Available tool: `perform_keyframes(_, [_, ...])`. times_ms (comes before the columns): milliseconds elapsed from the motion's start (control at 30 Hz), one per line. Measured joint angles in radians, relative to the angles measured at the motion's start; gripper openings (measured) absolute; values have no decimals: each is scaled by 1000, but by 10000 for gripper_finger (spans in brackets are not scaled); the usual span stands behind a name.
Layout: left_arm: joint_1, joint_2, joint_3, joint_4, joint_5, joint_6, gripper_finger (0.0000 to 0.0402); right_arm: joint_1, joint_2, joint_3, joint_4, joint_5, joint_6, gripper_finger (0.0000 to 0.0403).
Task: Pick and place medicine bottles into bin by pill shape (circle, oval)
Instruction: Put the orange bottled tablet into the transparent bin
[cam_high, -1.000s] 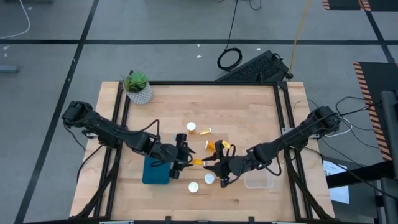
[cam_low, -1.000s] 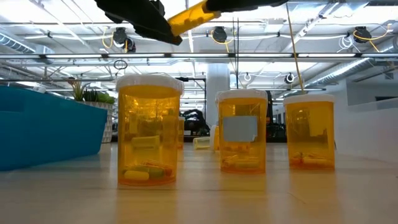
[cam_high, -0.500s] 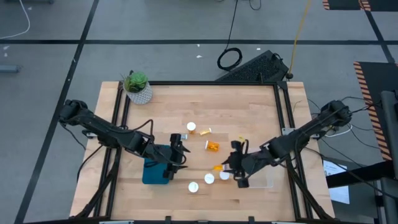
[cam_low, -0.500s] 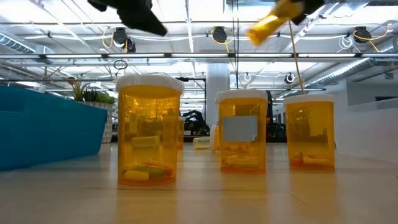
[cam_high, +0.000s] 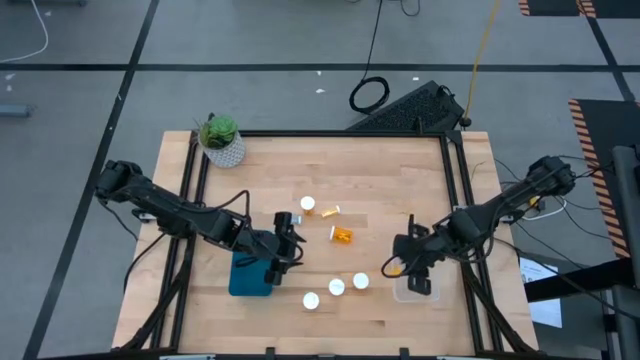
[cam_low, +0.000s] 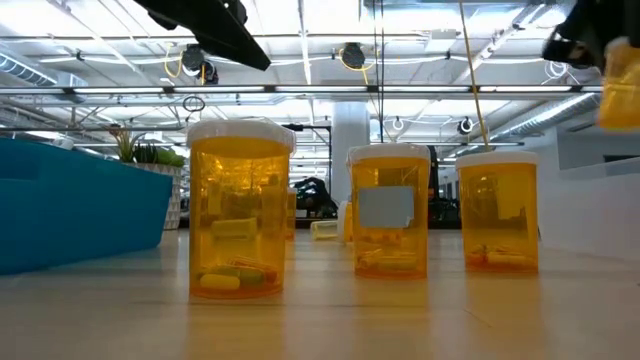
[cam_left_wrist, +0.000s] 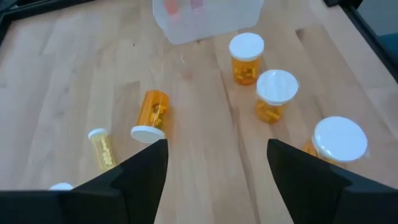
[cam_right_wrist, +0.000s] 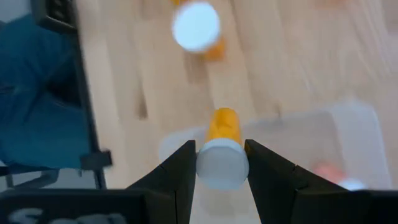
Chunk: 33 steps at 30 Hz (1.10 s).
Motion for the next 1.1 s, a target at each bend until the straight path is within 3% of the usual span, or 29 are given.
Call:
perform_keyframes(167, [2,0,0,1,-18,0,273,-12,1,-8,-75,12,57,123])
perform_keyframes(667, [2,0,0,12,-20,0,273,-179,67,-158,3,-68,-2,123])
perform_keyframes(1100, [3,0,0,12,-21,0,273,-199,142,-192,78,-93,-32,126])
